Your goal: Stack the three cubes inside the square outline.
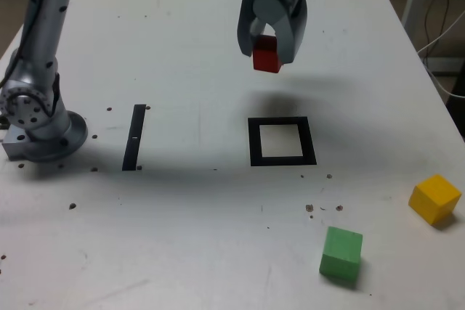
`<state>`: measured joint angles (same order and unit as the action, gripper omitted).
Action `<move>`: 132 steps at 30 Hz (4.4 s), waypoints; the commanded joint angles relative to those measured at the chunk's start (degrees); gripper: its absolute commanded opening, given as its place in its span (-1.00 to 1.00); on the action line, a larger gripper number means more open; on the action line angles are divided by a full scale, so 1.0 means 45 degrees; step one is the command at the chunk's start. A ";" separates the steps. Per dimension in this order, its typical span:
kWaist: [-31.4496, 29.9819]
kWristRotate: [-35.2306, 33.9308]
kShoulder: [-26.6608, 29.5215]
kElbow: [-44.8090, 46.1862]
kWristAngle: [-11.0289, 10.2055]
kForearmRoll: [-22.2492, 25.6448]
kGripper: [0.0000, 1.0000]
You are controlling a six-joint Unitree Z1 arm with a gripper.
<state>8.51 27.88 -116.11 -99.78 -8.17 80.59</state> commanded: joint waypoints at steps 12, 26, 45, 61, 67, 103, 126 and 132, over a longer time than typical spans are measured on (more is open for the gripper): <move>-0.1571 -0.3933 0.0016 0.0270 0.0938 -0.0007 -0.34; -0.2252 -0.5433 -0.1263 0.0350 0.1543 -0.0410 -0.33; -0.2263 -0.5407 -0.1955 0.0862 0.1751 -0.1157 -0.01; -0.2263 -0.5329 -0.1614 0.1382 0.1777 -0.1545 0.99; -0.2263 -0.5373 -0.0660 0.1836 0.1303 -0.1628 0.99; -0.4438 -0.4210 -0.3893 -0.5965 0.0669 0.1669 1.00; -0.5678 -0.3965 -0.6812 -1.1432 0.1252 0.2560 1.00; -0.5681 -0.3757 -0.6956 -1.1639 0.1219 0.2551 1.00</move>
<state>-17.00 10.70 -147.17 -151.62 -2.61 91.48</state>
